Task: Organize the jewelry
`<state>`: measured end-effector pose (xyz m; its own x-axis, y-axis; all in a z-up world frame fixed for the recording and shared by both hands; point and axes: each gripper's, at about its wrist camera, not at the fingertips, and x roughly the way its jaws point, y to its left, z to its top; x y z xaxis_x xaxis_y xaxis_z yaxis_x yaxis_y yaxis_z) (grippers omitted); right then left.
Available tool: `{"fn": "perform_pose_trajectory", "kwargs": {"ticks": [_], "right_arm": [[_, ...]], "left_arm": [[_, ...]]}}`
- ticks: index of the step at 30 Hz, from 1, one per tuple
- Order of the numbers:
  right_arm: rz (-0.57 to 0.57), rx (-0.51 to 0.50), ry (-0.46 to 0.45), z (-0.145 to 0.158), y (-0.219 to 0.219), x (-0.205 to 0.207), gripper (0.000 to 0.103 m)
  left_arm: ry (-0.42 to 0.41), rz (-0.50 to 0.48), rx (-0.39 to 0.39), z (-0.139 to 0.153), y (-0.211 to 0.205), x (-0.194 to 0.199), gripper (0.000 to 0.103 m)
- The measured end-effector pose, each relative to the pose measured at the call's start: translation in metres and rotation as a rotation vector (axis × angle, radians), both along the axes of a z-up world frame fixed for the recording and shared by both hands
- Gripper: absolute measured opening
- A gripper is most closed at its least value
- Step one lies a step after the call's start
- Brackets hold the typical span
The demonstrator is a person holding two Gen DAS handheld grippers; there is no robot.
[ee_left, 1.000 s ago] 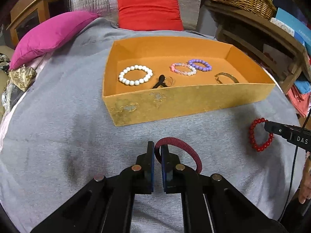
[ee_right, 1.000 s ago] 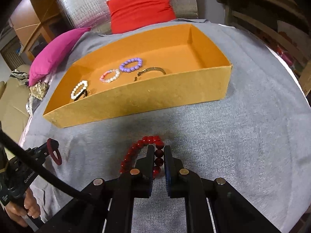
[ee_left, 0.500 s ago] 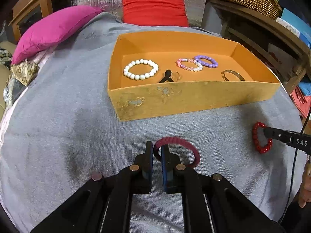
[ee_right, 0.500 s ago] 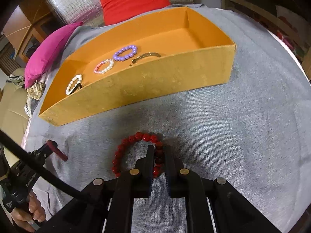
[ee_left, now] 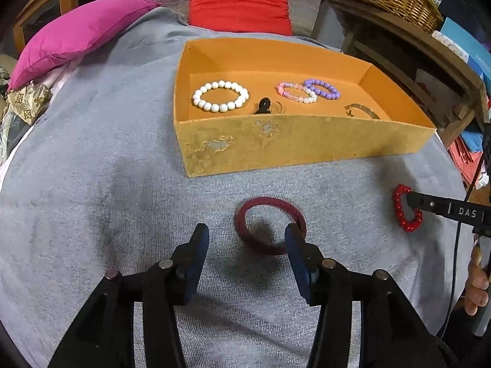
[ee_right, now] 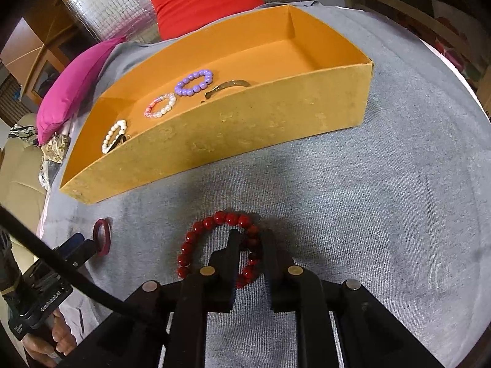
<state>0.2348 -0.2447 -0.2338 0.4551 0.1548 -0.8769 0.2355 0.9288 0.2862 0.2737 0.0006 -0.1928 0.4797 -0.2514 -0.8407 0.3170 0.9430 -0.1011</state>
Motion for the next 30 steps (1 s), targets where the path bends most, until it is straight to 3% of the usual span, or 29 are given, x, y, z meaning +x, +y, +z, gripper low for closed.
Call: {"fn": "perform_pose_trajectory", "kwargs": {"ticks": [12,19,30], "right_arm": [[0.008,0.032,-0.004,0.000,-0.004,-0.003,0.017],[0.023,0.076,-0.007,-0.002,-0.011,-0.007,0.017],[0.034,0.061,-0.010,-0.003,-0.007,-0.004,0.023]], "left_arm": [[0.033,0.020,-0.004,-0.012,0.006,0.010,0.054],[0.021,0.011,-0.001,-0.011,0.005,0.009,0.032],[0.021,0.012,-0.004,-0.012,0.005,0.010,0.032]]}}
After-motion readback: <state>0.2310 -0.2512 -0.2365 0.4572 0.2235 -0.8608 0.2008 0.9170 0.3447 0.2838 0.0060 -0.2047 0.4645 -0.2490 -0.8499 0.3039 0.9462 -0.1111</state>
